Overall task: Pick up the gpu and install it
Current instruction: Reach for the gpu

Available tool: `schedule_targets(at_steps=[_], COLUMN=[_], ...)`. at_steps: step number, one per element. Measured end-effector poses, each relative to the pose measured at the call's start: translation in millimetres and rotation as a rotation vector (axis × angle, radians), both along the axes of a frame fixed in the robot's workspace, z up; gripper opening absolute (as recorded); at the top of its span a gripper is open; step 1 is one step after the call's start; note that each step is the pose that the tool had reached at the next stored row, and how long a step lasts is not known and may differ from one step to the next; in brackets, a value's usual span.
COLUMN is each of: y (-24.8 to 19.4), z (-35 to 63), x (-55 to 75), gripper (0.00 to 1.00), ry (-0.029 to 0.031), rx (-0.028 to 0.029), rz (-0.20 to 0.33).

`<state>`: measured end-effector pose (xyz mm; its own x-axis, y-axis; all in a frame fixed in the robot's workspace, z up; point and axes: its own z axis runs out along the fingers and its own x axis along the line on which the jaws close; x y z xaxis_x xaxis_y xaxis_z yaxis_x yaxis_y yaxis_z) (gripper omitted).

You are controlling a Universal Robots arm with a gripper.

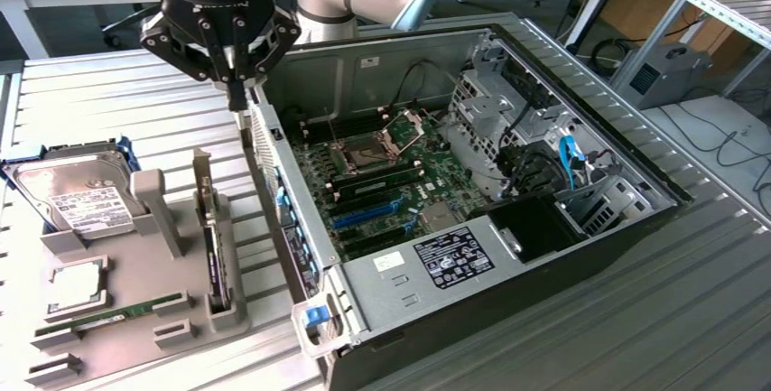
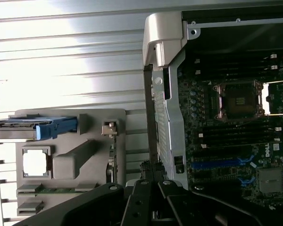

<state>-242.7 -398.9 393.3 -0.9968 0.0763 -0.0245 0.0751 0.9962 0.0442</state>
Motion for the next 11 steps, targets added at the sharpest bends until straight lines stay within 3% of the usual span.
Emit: schedule_targets(at_steps=[11], y=[0.0], z=[0.0], x=[-4.3], gripper=[0.11], ry=[0.0], rx=[-0.0001], rz=[0.0])
